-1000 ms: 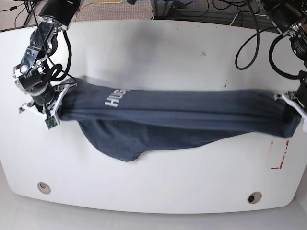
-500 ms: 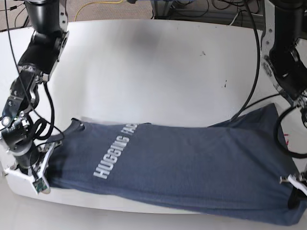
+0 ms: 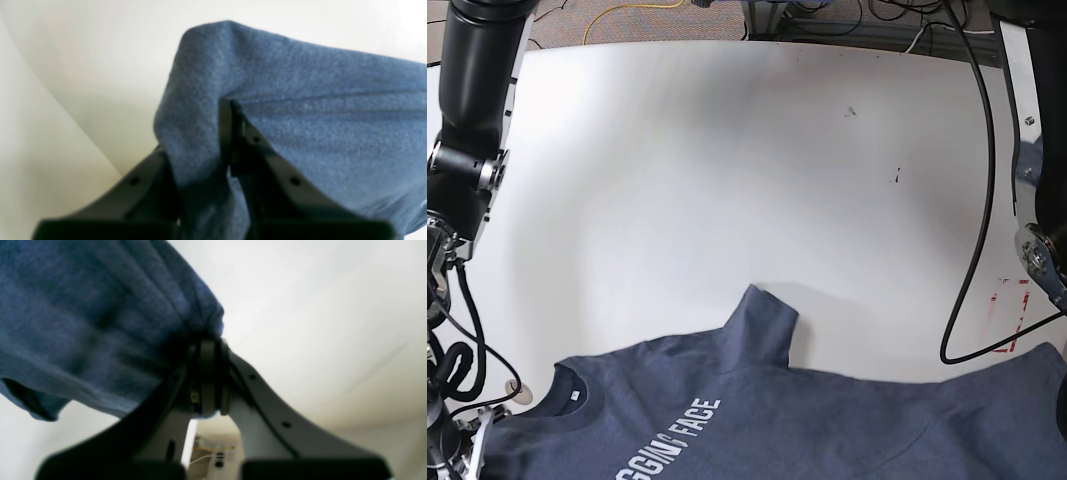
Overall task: Layout the t-shirt on the table in an organized manner, then fold the t-shirt properly
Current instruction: 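Swing the held shirt up and back toward the robot with both grippers, then lay the shirt down, dragging it flat toward the robot with both grippers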
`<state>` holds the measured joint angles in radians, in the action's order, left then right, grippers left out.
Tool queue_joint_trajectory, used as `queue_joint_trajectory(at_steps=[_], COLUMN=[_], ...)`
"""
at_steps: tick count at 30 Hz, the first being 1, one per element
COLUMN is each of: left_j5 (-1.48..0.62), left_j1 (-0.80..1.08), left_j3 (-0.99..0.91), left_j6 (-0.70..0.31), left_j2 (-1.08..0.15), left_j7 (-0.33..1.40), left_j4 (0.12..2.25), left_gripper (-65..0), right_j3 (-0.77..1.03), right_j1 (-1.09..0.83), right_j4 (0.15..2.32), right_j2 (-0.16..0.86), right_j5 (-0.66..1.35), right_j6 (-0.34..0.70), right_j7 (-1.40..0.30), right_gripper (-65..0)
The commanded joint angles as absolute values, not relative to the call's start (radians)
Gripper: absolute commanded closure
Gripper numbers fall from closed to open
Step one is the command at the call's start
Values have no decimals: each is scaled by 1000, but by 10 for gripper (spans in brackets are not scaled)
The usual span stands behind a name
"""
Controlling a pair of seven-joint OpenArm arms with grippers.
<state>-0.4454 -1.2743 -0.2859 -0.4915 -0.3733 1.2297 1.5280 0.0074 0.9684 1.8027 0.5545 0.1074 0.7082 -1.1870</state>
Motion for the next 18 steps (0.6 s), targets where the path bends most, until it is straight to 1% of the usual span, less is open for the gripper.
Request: queue_joint_trajectory(at_steps=[1, 6, 9, 11, 18], left_j5=[-433, -433, -435, -437, -438], left_j1=[-1309, -1309, -1307, -1270, -1113], left_j3=[-286, -285, -286, -291, -294], left_j6=[-487, -489, -490, -490, -492], left_j2=[-395, -395, -395, -395, -395], left_j7=[1211, 1211, 1230, 1251, 1254], left_j4=[1529, 1535, 1540, 1552, 1658], left_gripper=[0, 0, 0, 0, 0], right_j3=[5, 5, 5, 7, 10], right_j1=[1044, 1095, 1092, 1081, 949], right_j4=[1808, 1808, 1816, 1834, 1928], right_j2=[581, 581, 581, 581, 601], right_j5=[77, 77, 82, 79, 77], right_j6=[698, 698, 698, 698, 698], right_j7=[-1194, -1230, -1254, -1256, -1260], right_gripper=[-2, -2, -2, -2, -2])
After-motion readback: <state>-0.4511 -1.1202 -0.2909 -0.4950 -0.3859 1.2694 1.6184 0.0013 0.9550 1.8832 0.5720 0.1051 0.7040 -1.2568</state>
